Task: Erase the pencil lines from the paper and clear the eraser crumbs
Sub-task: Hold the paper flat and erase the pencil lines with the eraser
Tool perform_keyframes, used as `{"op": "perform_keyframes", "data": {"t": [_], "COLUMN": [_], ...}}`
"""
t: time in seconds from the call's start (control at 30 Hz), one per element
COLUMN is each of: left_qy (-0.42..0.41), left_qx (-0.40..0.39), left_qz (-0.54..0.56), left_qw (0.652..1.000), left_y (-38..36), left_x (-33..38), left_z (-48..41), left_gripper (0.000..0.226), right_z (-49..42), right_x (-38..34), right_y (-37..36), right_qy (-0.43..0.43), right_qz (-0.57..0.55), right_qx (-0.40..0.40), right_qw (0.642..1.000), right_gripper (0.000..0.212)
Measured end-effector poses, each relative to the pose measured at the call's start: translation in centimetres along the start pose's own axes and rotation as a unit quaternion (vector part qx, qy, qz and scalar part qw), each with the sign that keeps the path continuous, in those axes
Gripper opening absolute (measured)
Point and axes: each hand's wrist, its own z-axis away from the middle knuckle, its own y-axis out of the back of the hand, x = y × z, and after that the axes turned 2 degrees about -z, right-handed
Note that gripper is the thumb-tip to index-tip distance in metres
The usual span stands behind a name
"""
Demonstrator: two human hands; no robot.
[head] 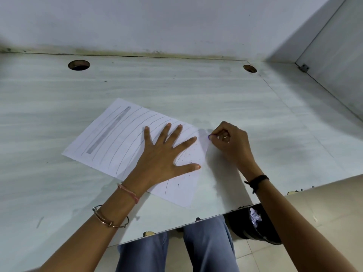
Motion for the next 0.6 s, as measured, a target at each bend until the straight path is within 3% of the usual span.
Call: {"op": "perform_keyframes", "data": {"t": [0.1,0.23,0.47,0.6], "left_qy": [-0.004,-0.005,-0.002,0.0], "left_qx": [0.009,0.012,-0.012,-0.024], "left_qz": [-0.003,0.01,0.0,0.014], "left_qw": [1.0,1.0,1.0,1.0], "left_y": [-0.1,-0.1,0.3,0.5], "left_x": [0.0,0.0,0.0,0.1], "left_z": [0.0,0.0,0.0,0.0], "left_gripper": [0.084,0.081,0.074,0.064], "right_z": [0.1,3.0,0.0,3.7], "right_x": [-0.8,-1.8,-0.5,-2.2], "right_y": [0.1,-1.4,-0.5,-1.2], "right_qy": [0.02,0.073,0.014,0.09], "right_qz": [-0.027,-0.02,-0.024,-0.035], "right_qx": [0.029,-0.068,0.02,-0.066], "right_qw": [0.999,0.995,0.999,0.993], "right_gripper": [0.012,0.015,0.013,0.016]}}
